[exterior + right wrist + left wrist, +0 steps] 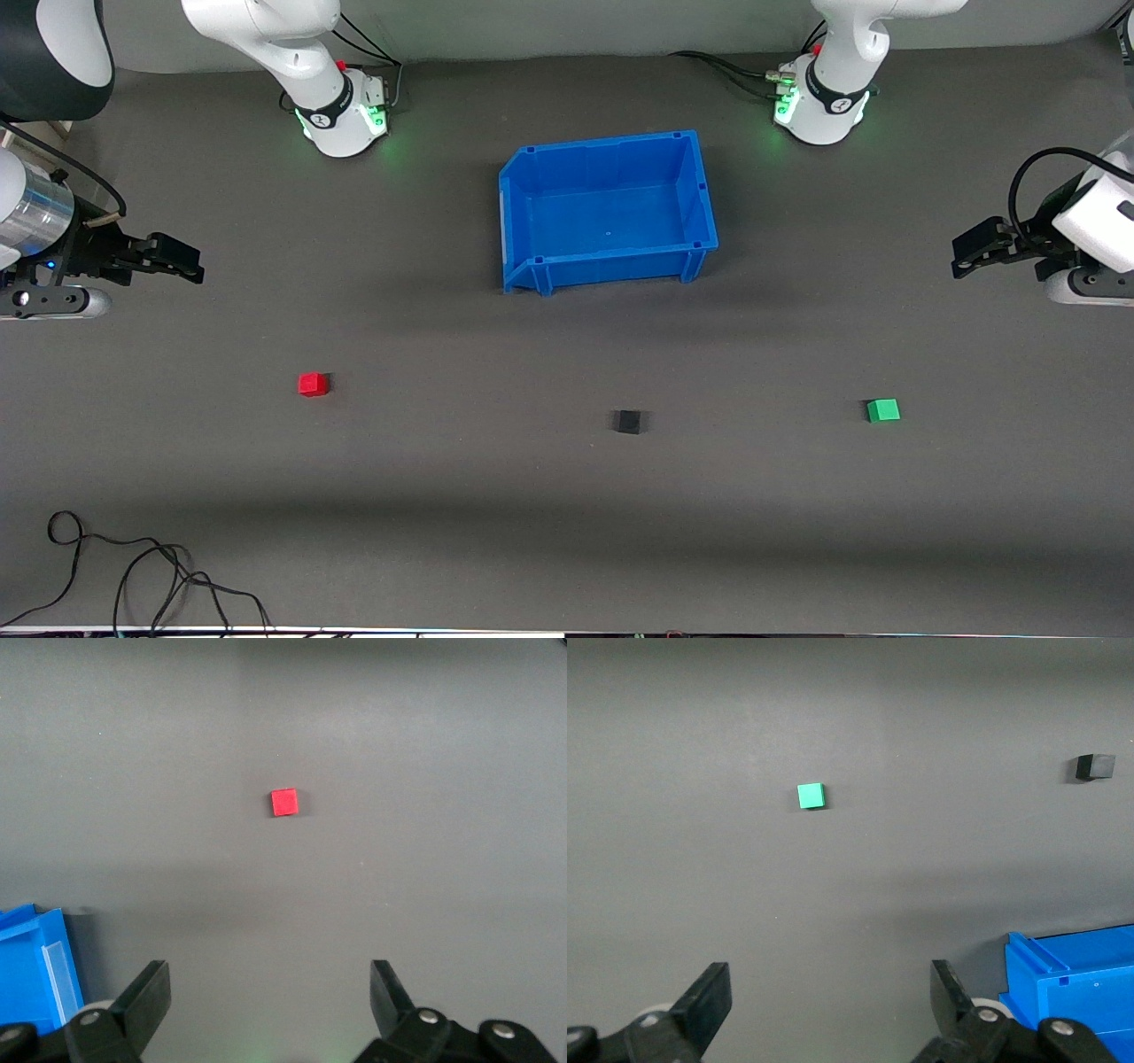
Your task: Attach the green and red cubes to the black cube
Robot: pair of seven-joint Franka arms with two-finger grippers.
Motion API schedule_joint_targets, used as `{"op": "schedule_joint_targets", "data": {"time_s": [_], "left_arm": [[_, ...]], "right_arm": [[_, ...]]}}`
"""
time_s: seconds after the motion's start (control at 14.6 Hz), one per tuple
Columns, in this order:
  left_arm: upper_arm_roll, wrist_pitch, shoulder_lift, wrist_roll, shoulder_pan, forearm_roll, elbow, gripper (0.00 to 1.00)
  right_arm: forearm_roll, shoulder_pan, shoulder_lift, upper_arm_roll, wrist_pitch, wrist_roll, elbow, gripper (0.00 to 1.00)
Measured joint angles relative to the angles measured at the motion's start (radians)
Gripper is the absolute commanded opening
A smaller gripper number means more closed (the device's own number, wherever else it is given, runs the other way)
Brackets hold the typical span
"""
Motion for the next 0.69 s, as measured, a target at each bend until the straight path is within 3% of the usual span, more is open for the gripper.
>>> {"op": "schedule_joint_targets", "data": {"time_s": [0.69], "left_arm": [[0.000,0.000,0.000,-0.012,0.000,0.000,0.000,1.00]], "right_arm": [[0.000,0.000,0.001,0.000,0.000,0.000,0.000,1.00]]}}
